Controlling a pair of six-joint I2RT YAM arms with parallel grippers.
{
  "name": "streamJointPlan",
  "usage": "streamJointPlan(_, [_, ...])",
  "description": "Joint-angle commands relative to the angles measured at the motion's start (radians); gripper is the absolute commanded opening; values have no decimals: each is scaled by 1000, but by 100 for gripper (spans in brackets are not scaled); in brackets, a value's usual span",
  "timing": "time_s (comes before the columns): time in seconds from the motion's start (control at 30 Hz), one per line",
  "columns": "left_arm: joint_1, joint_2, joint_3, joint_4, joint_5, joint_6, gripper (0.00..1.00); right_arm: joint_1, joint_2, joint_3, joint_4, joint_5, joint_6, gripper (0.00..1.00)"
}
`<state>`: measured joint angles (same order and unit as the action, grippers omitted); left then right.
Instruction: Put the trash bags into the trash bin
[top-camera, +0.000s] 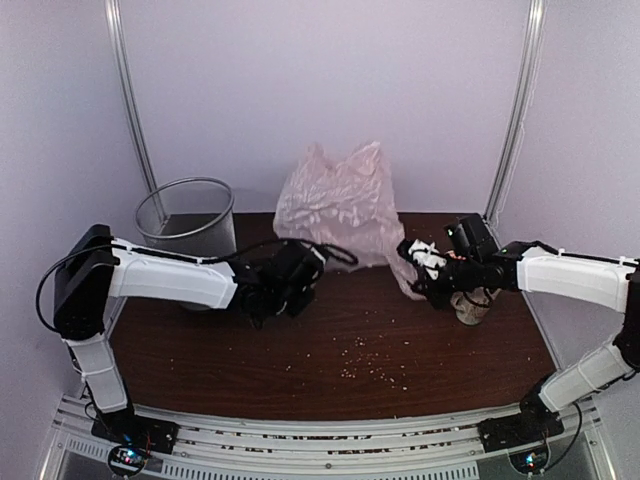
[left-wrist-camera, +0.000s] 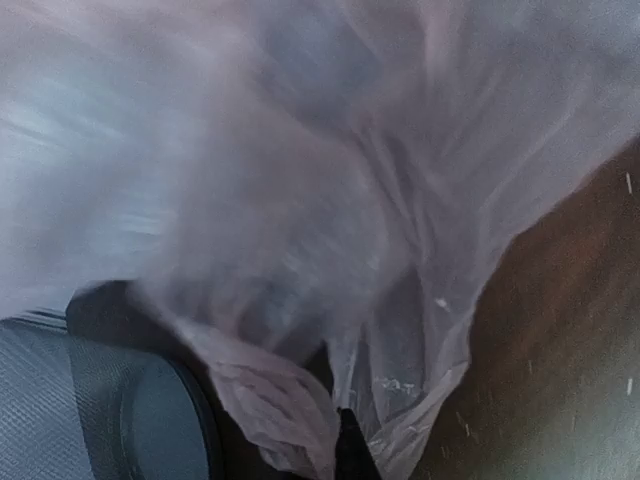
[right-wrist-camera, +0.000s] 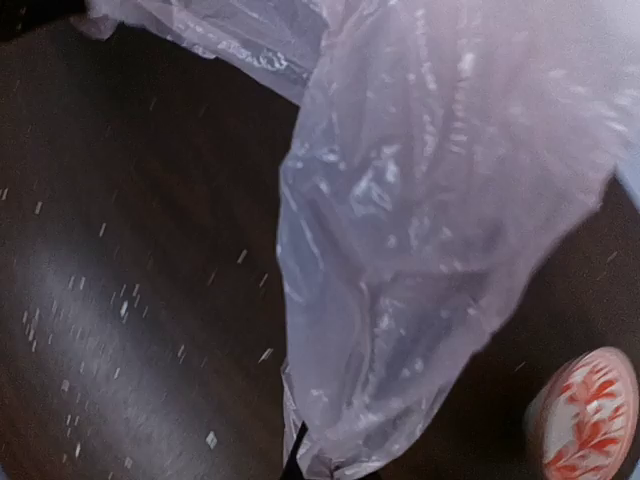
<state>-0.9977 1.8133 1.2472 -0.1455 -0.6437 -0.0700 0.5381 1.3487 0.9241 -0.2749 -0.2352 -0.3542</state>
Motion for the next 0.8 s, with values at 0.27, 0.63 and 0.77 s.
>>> streamJointPlan(0.27, [-122,-422,84,-83,34,-117,0,3,-302,205,-72,-378,196,0])
streamJointPlan(0.63, [55,-269,103,-111,351,-295,0,-13,-126,209,3,-196,255,0])
streamJointPlan(0.77, [157,-98,345,-178,370,-259,0,-61,71,373,9,-107,226,0])
